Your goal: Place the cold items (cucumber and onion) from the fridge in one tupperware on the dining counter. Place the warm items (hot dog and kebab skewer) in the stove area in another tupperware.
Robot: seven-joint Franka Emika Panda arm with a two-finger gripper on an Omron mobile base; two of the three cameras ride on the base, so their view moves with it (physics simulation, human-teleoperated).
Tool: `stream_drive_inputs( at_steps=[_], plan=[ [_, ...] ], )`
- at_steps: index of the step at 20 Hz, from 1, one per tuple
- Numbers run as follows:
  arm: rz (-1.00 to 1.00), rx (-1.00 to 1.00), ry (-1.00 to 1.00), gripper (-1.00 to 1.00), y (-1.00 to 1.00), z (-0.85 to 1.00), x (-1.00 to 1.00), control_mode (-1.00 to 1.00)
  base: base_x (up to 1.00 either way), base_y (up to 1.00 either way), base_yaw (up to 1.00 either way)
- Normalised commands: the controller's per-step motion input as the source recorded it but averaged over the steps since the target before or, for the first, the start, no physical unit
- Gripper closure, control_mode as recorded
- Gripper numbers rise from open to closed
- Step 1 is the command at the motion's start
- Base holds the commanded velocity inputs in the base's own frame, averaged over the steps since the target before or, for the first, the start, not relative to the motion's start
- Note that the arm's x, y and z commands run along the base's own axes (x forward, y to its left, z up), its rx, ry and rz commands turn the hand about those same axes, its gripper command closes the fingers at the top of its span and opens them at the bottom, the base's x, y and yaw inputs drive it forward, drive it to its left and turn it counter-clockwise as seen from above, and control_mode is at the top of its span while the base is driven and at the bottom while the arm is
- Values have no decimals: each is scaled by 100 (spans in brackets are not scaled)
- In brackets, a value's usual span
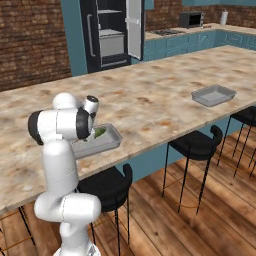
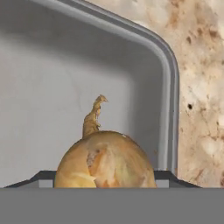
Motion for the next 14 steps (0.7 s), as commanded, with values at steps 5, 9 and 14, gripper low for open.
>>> stream_drive_inputs(
  at_steps=[5, 9, 14],
  plan=[
    [0, -8, 4, 100, -3, -75, 10, -100, 0, 0, 0],
    [0, 3, -9, -100, -77, -61, -65, -100, 0, 0, 0],
    [0, 11, -21, -100, -29, -3, -10, -100, 0, 0, 0]
  ],
)
